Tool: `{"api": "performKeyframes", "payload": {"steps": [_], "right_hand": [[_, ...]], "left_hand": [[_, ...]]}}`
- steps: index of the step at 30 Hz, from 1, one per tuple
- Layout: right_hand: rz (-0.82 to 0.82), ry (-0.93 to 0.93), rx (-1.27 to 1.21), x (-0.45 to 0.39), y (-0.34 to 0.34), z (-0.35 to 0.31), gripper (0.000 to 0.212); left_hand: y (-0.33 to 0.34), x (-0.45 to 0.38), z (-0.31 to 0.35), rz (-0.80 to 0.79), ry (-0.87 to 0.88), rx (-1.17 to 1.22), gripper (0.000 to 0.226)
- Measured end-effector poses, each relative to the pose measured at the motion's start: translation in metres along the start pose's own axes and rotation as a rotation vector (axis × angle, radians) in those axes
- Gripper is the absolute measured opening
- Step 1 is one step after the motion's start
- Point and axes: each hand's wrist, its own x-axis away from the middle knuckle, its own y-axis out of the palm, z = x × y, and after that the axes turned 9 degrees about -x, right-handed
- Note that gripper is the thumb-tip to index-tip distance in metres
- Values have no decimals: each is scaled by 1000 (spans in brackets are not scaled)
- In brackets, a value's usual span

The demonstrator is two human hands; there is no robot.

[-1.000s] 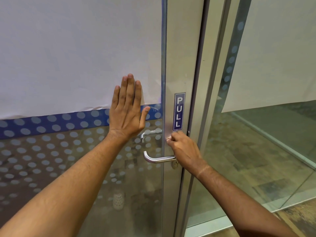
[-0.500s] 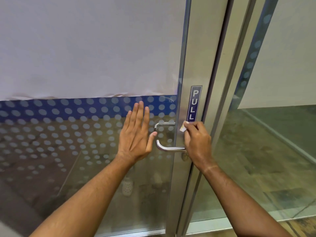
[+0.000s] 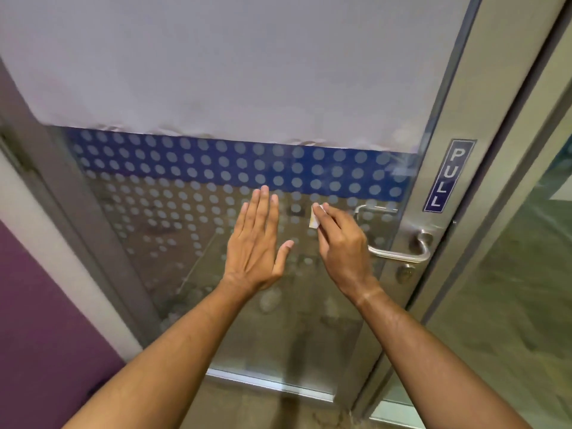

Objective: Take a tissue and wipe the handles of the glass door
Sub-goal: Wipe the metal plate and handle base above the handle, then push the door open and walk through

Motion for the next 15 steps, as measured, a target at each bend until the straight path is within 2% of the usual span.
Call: {"api": "performKeyframes", "payload": {"steps": [15], "right_hand": [[-183,-175,-211,-28,175,-166,37]], "left_hand": [[-20,101,-206,-122,-264,-97,86]]}}
